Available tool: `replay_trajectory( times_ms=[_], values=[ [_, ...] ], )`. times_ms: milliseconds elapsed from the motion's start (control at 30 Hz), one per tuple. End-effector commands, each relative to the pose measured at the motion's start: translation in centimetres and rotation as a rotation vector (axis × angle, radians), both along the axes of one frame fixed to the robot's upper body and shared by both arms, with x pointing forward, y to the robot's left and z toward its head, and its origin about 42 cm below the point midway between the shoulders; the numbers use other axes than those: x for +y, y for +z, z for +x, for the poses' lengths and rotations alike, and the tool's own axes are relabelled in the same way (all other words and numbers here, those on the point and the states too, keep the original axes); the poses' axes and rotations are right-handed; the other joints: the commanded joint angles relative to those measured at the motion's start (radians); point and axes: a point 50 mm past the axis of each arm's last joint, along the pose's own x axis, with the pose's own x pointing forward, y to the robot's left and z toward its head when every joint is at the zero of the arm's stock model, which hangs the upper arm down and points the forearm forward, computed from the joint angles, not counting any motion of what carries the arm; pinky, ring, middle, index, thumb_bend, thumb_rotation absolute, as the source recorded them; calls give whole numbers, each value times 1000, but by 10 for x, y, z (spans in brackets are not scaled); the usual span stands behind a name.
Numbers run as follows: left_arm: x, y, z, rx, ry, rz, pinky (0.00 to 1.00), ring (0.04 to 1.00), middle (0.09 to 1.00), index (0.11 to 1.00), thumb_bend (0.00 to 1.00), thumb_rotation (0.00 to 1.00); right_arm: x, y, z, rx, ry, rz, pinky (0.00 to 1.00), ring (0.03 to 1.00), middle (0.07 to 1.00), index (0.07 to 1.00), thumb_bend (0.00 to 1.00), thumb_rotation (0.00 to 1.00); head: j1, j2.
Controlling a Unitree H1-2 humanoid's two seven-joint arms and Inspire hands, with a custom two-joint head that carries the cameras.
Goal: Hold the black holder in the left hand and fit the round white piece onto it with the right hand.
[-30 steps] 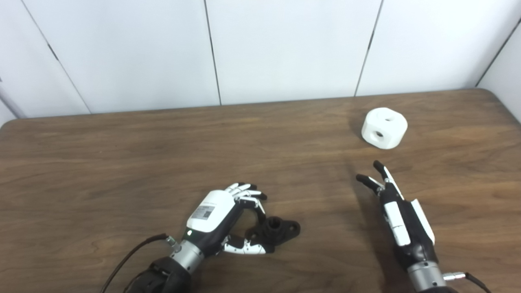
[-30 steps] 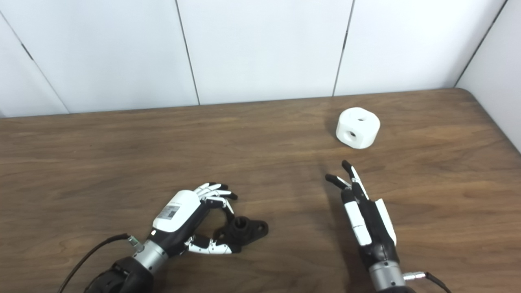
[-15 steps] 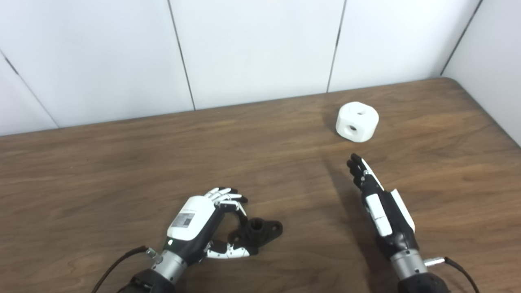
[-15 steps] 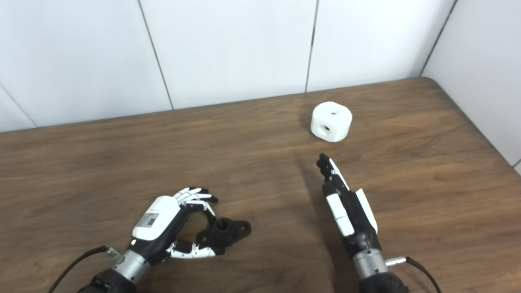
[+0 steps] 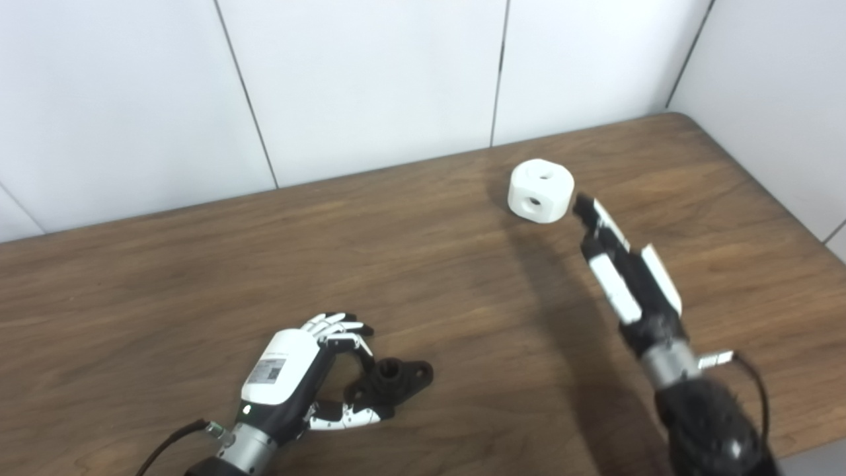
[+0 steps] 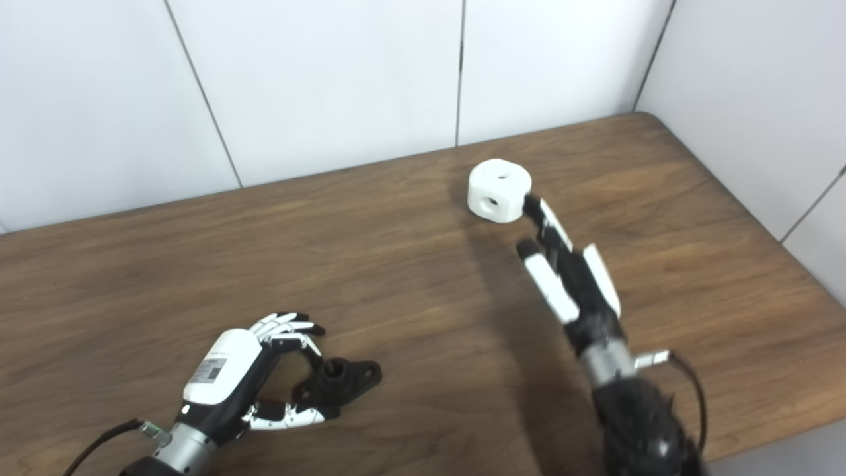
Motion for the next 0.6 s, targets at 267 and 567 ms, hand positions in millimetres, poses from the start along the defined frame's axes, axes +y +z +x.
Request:
replay_trajectory(
  times_ms=[267, 567],
  values=[
    [20, -27, -12, 130, 27, 108, 863, 870, 772, 487, 522, 49, -26, 57, 47, -41, -55, -311, 947, 950, 948, 964, 623, 732, -4, -3],
    [20, -29, -12, 136, 30, 108, 860, 873, 775, 487, 522, 50, -49, 71, 98, 24, -71, -373, 941, 944, 948, 974, 655, 642, -5, -8]
  ],
)
